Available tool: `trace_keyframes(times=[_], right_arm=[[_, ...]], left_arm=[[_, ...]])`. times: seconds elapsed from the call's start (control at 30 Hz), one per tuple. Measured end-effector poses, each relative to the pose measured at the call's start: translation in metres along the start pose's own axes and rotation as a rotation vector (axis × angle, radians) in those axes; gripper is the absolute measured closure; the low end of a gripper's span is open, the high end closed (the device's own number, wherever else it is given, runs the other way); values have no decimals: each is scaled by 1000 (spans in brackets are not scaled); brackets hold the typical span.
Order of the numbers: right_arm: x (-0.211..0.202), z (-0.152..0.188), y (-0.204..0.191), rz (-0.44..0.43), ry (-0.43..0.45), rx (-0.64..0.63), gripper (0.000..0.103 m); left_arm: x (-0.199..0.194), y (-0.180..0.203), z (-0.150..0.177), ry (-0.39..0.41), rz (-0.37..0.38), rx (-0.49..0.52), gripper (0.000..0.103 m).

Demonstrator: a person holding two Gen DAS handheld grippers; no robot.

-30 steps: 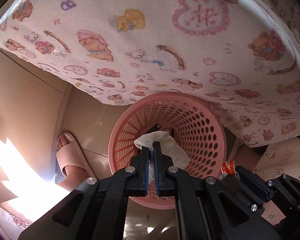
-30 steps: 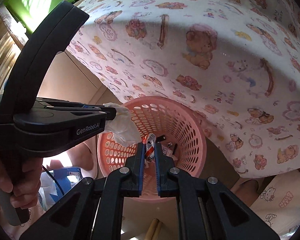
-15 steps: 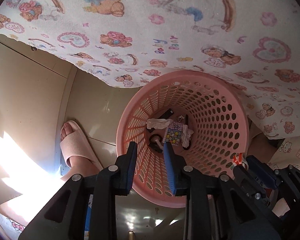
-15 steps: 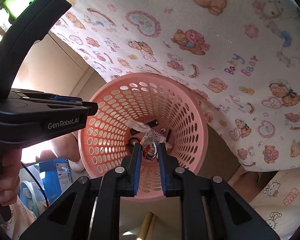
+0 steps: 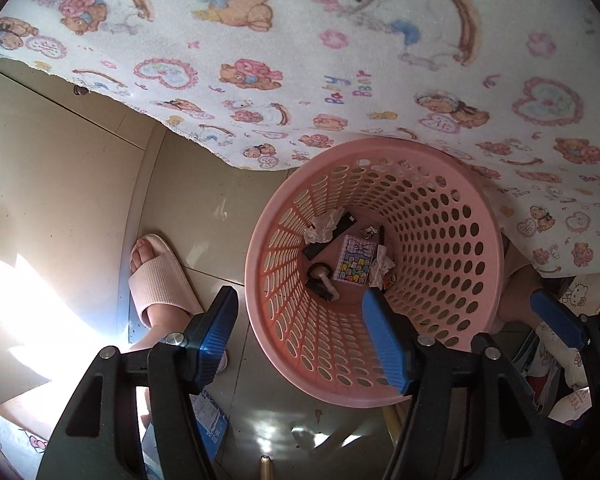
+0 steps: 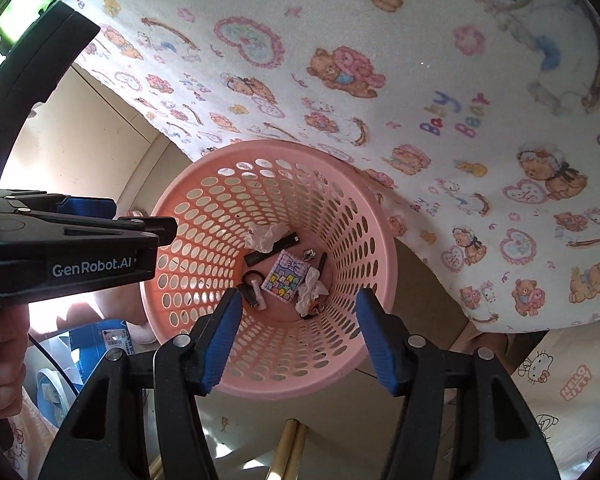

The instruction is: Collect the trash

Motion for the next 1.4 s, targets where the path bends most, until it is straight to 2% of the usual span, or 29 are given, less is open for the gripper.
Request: trace_keyframes(times=[0.33, 0.6, 0.7, 0.93, 0.97, 1.0, 1.07, 1.13, 1.2, 1.27, 1.4], right_arm=[[-67, -16, 8, 2, 171, 25, 42], [-132, -24, 15, 5, 334, 36, 42], [-153, -24, 16, 14, 387, 28, 42], [-190, -23, 24, 14, 493, 36, 42], [-197, -22, 25, 23, 513, 35, 41], [-203, -22, 26, 30, 533, 33, 41], [-214, -18, 29, 39, 566, 32, 34], [-223, -17, 32, 34, 595, 44, 30], [-228, -18, 36, 51, 621, 59, 27], [-232, -20, 41, 87, 641, 72, 20], [-238, -23, 46, 79, 659, 86, 19]], left_arm=[[-69, -11, -11, 182, 40, -34, 40], [-119, -18, -10, 322, 39, -38, 40], [-143, -21, -6, 406, 26, -35, 40], [-207, -23, 9, 658, -21, -16, 40], [-215, -23, 10, 688, -25, -17, 37], [-221, -23, 11, 715, -24, -22, 28], [-231, -25, 14, 757, -15, -39, 20], [-239, -23, 14, 784, -11, -45, 18], [-244, -20, 13, 802, -22, -39, 5], [-251, -17, 16, 834, -29, -33, 2], [-261, -12, 20, 902, -45, -20, 2]])
Point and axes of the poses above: each gripper's, at about its wrist camera, not at the fingertips, and x roughly the way its jaws point, y to its right, z to its underside, the point moved 8 cm from there along x, roughly the way its jaws point, and after that the axes turned 8 degrees about -y, right-handed, at the moved point
